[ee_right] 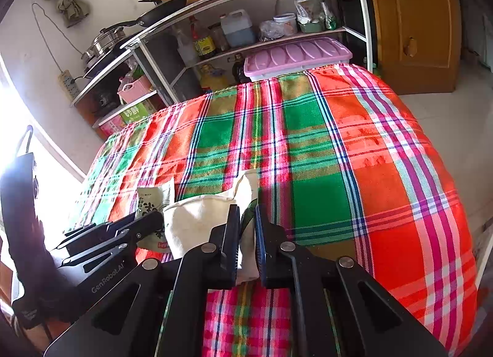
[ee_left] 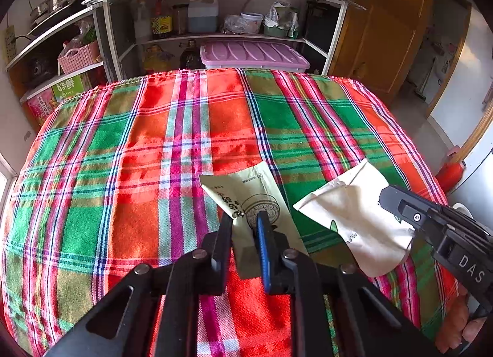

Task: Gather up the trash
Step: 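Grasp the white tissue with the right tool while the left tool grasps the green packet, then carry the white tissue and green packet over the bin and open both tools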

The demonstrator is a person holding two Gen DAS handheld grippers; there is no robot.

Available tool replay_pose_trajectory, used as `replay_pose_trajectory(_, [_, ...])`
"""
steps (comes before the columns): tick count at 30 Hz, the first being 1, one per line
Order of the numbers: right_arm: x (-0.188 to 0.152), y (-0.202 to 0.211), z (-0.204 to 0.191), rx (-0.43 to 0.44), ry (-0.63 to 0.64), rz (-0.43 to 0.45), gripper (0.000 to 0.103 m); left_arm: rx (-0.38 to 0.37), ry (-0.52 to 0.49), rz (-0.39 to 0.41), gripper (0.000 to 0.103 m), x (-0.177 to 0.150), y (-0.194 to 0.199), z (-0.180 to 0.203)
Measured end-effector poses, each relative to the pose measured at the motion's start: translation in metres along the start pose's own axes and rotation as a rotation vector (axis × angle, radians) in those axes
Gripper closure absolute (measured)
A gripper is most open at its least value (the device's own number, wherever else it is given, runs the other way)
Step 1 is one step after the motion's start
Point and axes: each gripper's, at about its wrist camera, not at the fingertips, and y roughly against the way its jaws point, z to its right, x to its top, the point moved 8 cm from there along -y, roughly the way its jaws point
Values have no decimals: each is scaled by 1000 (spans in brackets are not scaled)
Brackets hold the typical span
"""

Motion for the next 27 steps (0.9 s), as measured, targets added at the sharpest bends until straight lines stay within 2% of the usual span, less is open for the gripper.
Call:
replay_pose_trajectory(3, [1,2,0,-5,7,10,94,-15,-2,8,92,0,2,1])
replay_pose_trajectory(15, [2,16,2,13,-2,40,95,-51,-2,46,92,1,25,8])
replay_pose_trajectory(27, [4,68,23,-22,-26,133,95,-89,-54,108,92,-1,65,39])
